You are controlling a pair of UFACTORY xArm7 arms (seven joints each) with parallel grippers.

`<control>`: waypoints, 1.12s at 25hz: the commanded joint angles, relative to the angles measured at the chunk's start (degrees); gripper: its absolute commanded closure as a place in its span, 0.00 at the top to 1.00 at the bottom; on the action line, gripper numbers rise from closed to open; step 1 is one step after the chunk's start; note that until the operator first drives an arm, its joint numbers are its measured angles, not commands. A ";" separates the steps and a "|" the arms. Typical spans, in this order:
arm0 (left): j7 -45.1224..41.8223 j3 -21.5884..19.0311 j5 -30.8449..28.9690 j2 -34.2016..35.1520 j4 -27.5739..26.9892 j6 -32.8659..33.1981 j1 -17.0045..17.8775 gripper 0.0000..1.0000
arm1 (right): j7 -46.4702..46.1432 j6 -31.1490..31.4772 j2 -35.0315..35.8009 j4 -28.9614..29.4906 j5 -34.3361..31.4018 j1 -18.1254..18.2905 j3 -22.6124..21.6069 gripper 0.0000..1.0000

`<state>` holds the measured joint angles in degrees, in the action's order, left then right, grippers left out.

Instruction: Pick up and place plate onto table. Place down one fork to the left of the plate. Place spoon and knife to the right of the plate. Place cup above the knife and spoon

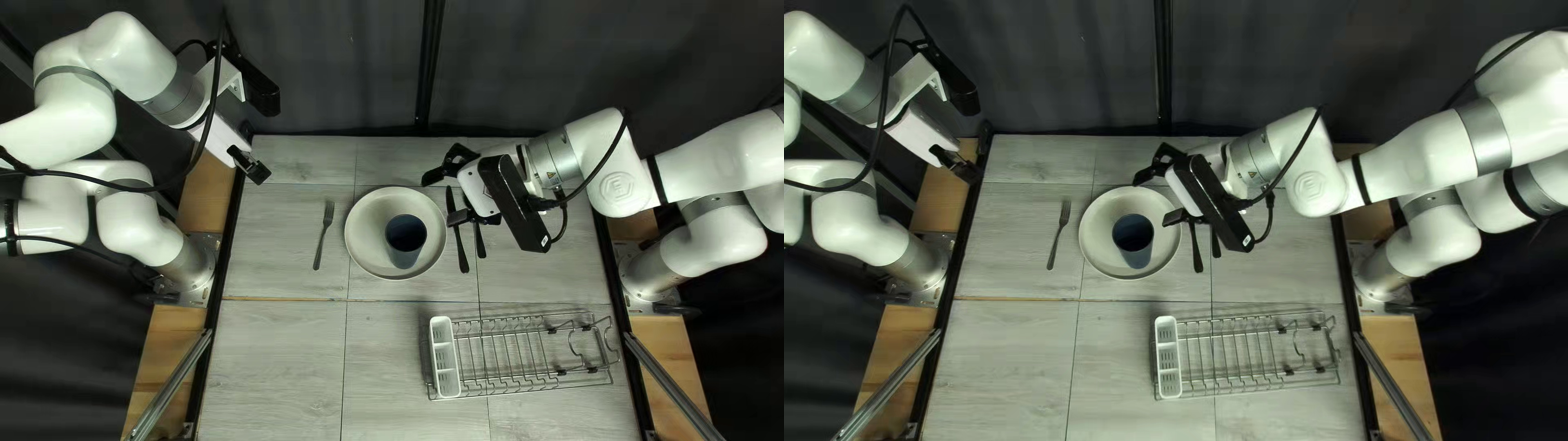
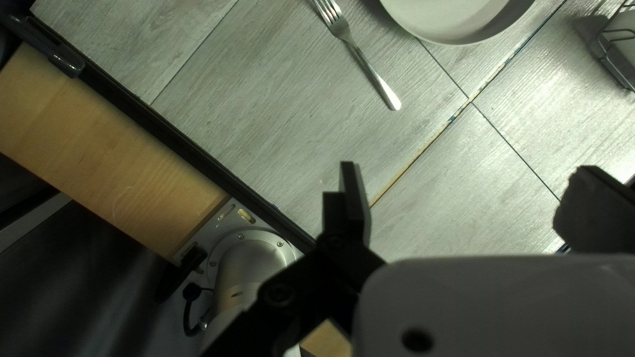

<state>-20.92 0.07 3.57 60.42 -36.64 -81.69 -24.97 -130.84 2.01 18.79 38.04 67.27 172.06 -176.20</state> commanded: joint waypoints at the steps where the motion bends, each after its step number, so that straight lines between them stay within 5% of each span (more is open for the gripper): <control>1: 0.00 0.00 0.00 0.00 0.00 0.00 0.00 1.00 | 0.00 -0.01 0.00 0.00 0.01 0.00 0.00 1.00; 28: 0.00 0.00 0.00 0.00 0.00 0.00 0.00 1.00 | 0.79 -0.83 0.60 -0.03 0.20 -0.01 -0.66 1.00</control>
<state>-20.92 0.07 3.57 60.42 -36.64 -81.69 -24.97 -130.05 1.18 19.39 38.01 67.47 172.05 -176.86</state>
